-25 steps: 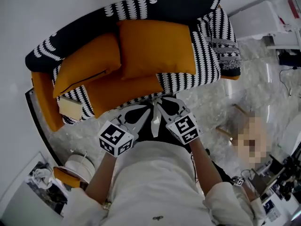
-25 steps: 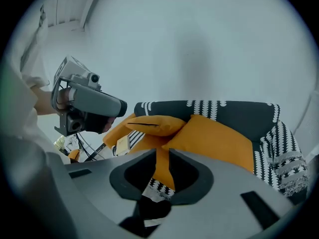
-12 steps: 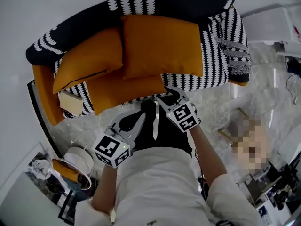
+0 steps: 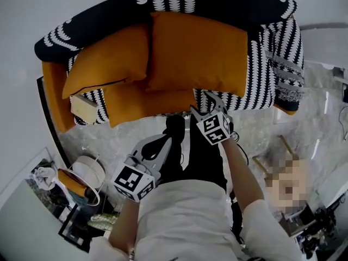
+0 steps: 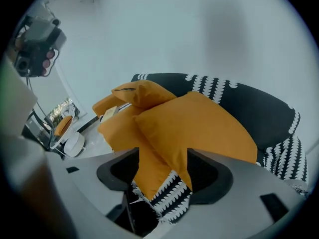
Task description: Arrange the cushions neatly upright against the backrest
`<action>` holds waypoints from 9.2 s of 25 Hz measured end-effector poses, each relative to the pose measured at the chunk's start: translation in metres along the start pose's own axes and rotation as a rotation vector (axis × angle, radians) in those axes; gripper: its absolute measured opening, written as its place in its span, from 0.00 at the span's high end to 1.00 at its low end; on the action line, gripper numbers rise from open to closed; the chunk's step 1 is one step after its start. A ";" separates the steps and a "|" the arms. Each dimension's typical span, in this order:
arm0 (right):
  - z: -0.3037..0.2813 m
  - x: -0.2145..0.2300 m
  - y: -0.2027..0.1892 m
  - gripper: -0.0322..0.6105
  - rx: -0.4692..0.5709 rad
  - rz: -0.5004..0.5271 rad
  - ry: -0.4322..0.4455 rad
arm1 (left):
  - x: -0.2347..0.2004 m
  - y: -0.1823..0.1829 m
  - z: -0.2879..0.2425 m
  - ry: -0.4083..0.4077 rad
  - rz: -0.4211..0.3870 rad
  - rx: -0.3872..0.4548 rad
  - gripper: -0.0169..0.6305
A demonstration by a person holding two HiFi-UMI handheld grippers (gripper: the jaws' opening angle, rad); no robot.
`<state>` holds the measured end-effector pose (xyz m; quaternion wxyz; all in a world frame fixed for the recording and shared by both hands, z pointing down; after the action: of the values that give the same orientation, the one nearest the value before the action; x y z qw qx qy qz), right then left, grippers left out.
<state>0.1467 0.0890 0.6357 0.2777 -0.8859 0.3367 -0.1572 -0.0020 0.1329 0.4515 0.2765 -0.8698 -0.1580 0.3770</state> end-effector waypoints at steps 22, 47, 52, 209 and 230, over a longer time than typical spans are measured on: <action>-0.115 0.045 -0.044 0.51 -0.152 0.229 -0.054 | 0.005 -0.049 -0.029 0.007 0.116 -0.110 0.96; -0.079 0.068 -0.021 0.93 -0.231 0.136 -0.145 | 0.011 -0.002 -0.026 -0.019 0.089 -0.035 0.96; -0.045 0.079 -0.012 0.93 -0.224 0.059 -0.236 | 0.010 0.014 -0.011 -0.051 0.029 -0.016 0.96; 0.235 0.082 0.066 0.93 0.169 -0.039 -0.315 | 0.088 0.013 0.080 0.034 -0.005 0.422 0.96; 0.105 -0.071 0.153 0.93 0.111 0.194 0.052 | -0.003 -0.017 0.151 0.193 0.129 0.437 0.95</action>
<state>0.0667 0.0836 0.4540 0.3316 -0.8279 0.4188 -0.1709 -0.1174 0.1994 0.3785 0.4471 -0.8295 0.0105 0.3344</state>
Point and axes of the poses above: the fingertips, and each gripper's own axes: z backward along the fingers, x to its right, y out of its top, the point moved 5 cm from there along z, backward along the fingers, and after that the axes turned 3 degrees about z, right-handed, at the moved point
